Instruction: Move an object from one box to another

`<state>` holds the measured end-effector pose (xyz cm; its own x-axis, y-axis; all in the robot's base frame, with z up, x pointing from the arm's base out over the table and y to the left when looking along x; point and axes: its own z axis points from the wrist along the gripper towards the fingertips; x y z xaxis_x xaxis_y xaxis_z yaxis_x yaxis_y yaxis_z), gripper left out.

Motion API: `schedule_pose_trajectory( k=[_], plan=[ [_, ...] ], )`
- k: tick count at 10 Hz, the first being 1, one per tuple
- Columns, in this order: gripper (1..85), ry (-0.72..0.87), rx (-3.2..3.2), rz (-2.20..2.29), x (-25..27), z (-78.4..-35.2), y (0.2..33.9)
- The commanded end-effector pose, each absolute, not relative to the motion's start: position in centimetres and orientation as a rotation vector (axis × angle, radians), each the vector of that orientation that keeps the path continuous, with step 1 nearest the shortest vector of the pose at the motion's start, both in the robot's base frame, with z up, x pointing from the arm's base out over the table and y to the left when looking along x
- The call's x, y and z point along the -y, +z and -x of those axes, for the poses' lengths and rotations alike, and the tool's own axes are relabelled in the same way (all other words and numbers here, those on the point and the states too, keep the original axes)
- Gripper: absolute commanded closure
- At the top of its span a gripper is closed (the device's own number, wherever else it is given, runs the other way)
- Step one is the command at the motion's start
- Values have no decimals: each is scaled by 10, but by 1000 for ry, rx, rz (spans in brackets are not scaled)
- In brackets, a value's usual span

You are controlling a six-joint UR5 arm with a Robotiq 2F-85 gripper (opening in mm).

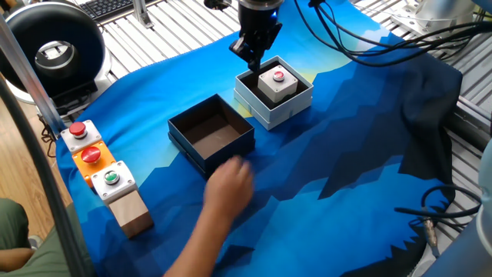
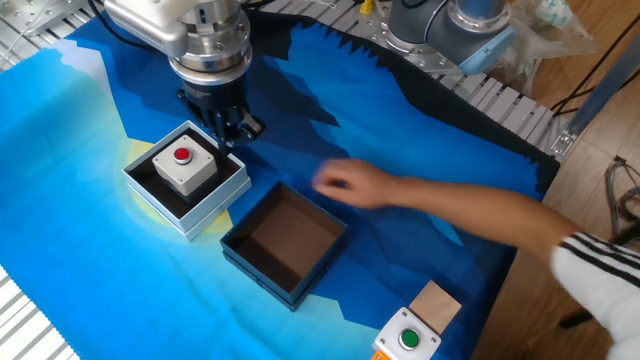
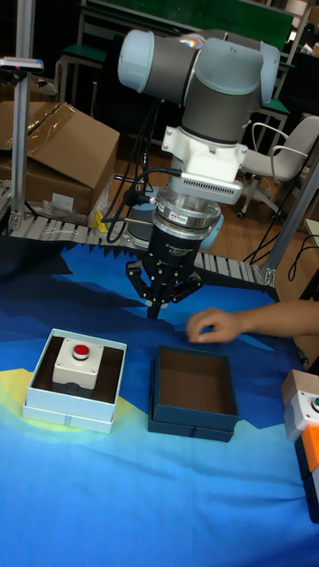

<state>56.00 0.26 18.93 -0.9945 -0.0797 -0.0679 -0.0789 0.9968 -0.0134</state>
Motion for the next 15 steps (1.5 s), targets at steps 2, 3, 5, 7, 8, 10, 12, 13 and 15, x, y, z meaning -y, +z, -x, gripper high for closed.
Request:
schedule_pose_trajectory(
  k=[2,3,5,7,8,10,12,13,15],
  plan=[
    [847,9,-3067,115,-5,-560,189],
    [847,9,-3068,119,-5,-559,189],
    [847,-1,-3071,139,-3,-558,190],
    [847,-30,-3082,187,2,-555,190],
    [847,-47,-3098,174,5,-551,190],
    [847,-37,-3143,71,4,-540,189],
    [847,-80,-3127,-15,11,-544,190],
    [847,-91,-3091,-15,13,-553,190],
    [823,-100,-3098,189,23,-555,186]
  ],
)
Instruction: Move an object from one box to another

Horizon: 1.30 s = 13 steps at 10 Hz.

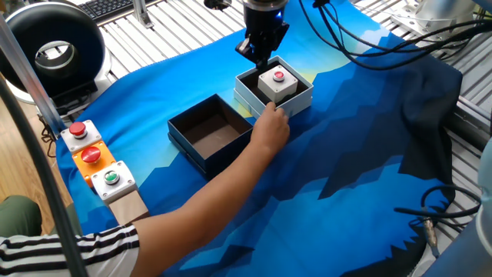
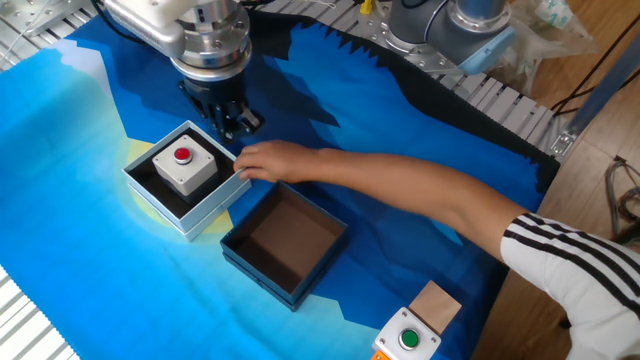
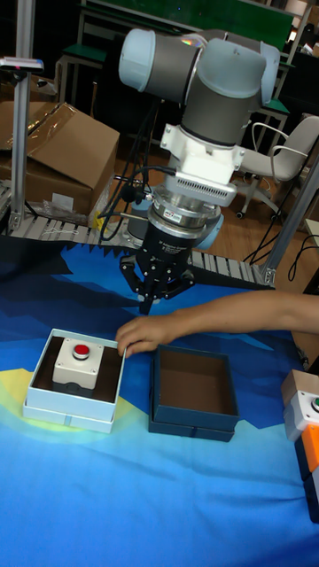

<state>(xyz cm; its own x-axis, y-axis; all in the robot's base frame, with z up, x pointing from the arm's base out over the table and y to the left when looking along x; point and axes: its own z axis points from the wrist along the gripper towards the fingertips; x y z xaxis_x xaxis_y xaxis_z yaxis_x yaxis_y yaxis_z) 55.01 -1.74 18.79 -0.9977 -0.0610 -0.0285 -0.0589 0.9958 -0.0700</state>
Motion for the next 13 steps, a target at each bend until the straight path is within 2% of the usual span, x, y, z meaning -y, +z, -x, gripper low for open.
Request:
schedule_pose_trajectory(
  k=[1,2,3,5,8,9,11,13],
  plan=[
    [603,-145,-3097,359,56,-563,174],
    [503,-159,-3096,410,73,-567,164],
    [500,-132,-3088,414,79,-571,152],
    [357,-113,-3069,486,90,-577,132],
    [300,-124,-3073,544,94,-574,116],
    [250,-94,-3055,560,90,-576,106],
    [223,-57,-3040,567,85,-572,94],
    [123,-27,-3034,608,86,-563,88]
  ],
)
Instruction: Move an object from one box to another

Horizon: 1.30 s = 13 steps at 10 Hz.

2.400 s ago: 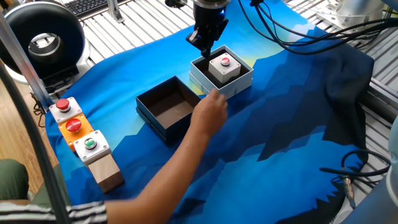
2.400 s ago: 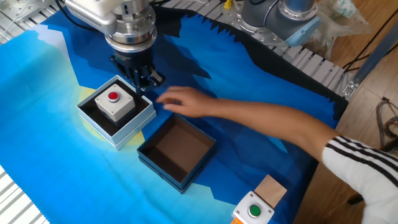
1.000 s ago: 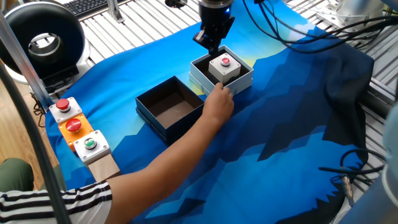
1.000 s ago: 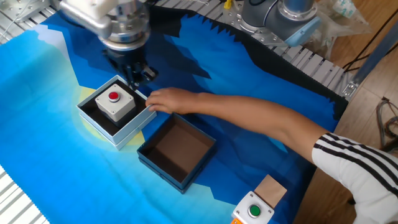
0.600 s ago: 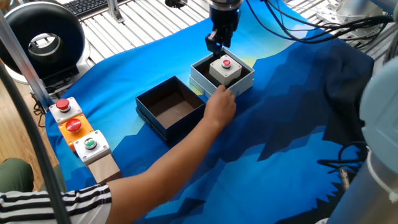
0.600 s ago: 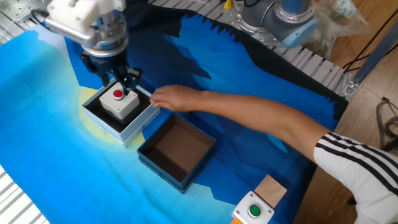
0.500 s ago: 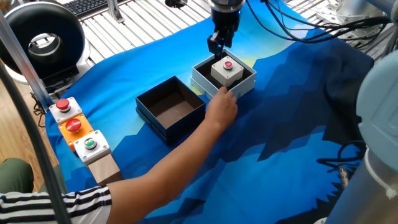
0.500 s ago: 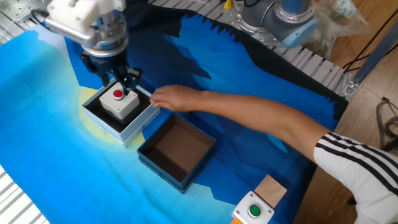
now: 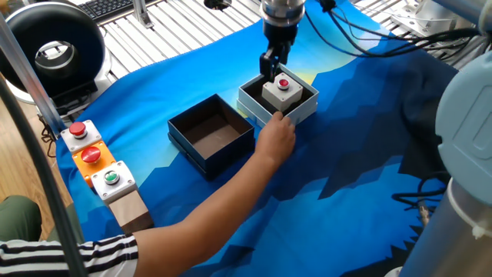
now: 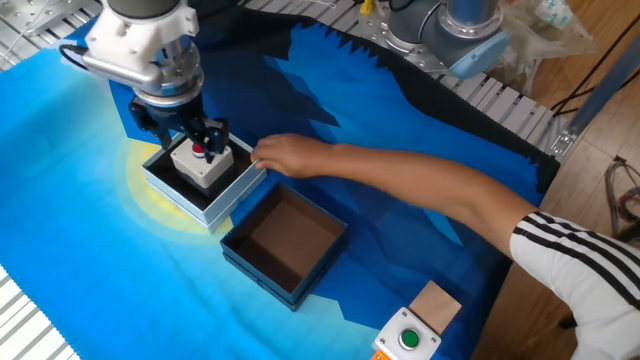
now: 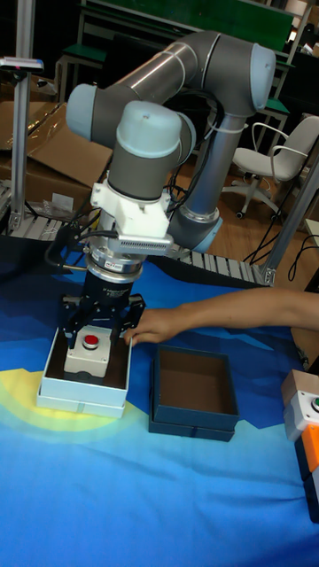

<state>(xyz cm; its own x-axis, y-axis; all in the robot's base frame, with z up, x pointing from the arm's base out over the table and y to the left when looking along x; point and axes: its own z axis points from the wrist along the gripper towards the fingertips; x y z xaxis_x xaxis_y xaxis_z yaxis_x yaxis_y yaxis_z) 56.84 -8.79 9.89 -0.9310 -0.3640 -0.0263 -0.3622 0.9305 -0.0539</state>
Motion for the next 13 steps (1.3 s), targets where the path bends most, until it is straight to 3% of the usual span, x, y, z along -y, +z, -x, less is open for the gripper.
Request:
schedule_pose_trajectory(
  k=[1,9,13],
  plan=[
    [107,-24,-3035,608,86,-560,86],
    [100,16,-3006,613,90,-553,65],
    [90,-35,-3005,636,94,-552,79]
  ],
)
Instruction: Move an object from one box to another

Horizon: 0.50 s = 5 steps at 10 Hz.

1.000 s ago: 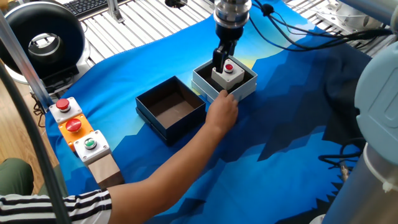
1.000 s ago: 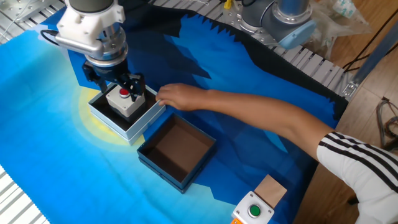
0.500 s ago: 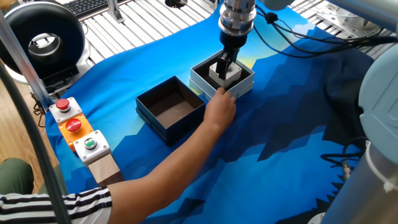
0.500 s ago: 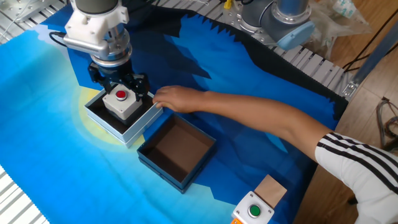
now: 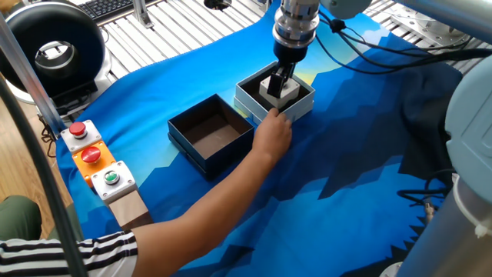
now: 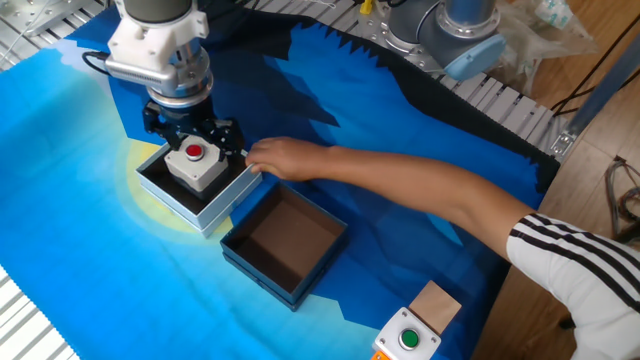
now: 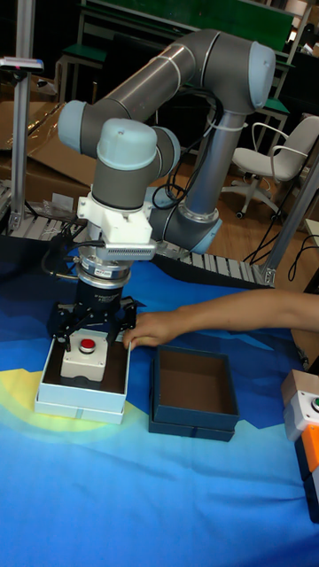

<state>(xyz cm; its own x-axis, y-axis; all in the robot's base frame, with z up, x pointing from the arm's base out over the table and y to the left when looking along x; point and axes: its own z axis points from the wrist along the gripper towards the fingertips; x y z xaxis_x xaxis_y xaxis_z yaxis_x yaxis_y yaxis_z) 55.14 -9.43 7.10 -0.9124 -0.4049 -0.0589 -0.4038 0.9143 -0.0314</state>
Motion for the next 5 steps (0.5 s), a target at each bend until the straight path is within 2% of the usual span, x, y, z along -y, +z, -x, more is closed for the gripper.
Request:
schedule_pose_trajectory(
  k=[1,3,4,5],
  plan=[
    [90,-30,-3006,629,93,-552,80],
    [60,-11,-2990,639,89,-555,81],
    [10,5,-2986,657,88,-554,82],
    [7,11,-2982,663,86,-555,82]
  ],
)
